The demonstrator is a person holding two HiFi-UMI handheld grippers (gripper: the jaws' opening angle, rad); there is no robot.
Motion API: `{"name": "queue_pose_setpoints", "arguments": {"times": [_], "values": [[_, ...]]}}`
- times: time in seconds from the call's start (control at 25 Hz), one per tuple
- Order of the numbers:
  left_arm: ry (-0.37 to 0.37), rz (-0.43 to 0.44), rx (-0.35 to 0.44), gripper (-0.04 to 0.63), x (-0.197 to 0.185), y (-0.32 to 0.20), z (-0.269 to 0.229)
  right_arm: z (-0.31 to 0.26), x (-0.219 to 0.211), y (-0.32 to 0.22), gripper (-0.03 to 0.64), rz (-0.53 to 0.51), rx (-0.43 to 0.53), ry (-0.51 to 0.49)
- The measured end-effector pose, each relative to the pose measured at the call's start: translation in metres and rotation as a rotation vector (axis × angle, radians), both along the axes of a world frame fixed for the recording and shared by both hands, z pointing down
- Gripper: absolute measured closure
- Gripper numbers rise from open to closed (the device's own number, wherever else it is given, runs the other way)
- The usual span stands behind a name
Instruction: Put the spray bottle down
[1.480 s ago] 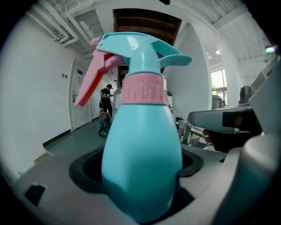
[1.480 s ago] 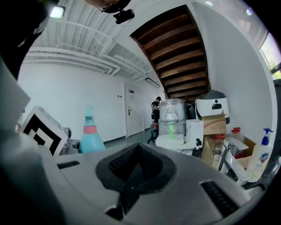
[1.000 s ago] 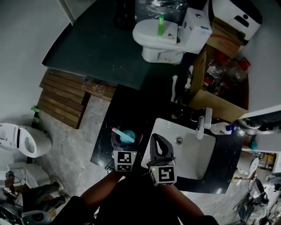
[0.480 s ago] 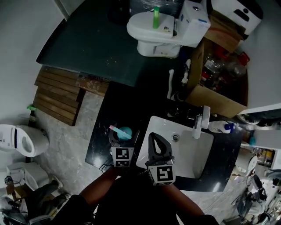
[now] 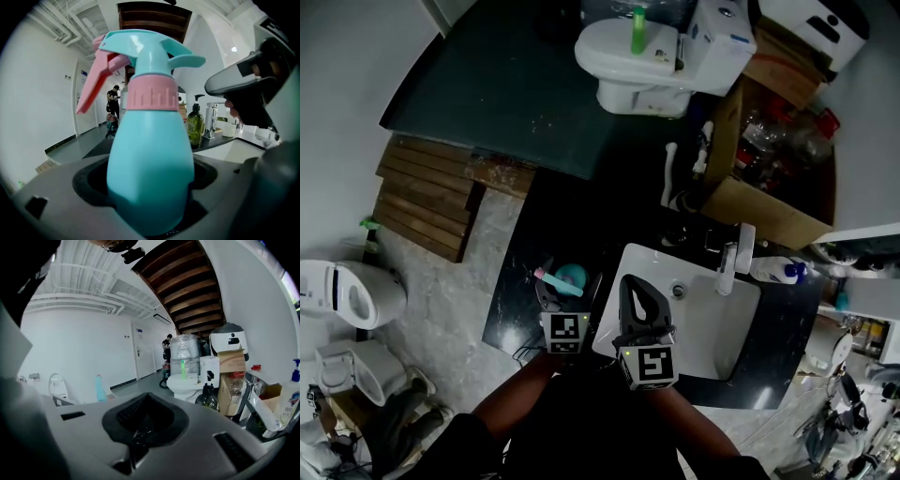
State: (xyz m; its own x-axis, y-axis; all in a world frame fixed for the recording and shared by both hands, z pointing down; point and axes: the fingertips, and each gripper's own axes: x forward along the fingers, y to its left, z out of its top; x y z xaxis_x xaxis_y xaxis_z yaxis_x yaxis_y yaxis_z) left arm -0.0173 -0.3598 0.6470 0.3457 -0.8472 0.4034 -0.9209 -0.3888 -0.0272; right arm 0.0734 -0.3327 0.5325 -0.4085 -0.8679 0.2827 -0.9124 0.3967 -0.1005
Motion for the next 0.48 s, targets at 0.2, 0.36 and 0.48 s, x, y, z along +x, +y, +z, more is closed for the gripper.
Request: {"name": "queue_pose_setpoints", "arguments": {"times": [0.2, 0.36, 0.48], "values": [[-0.015, 0.033, -0.008, 0.167, 0.0028, 0.0035, 0.0048, -0.0012, 0.0023, 0.0043, 0.601, 0.019, 0.0, -0.009], [-0.017, 0.037, -0.015, 0.166, 0.0026, 0.004, 0.0073, -0.0002, 0.0062, 0.0071, 0.601, 0.038, -0.002, -0.007], [-0.012, 0.044, -0.013, 0.166, 0.0033, 0.0038, 0.0066, -0.0008, 0.0077, 0.0079, 0.601, 0.045, -0.002, -0.008]]}}
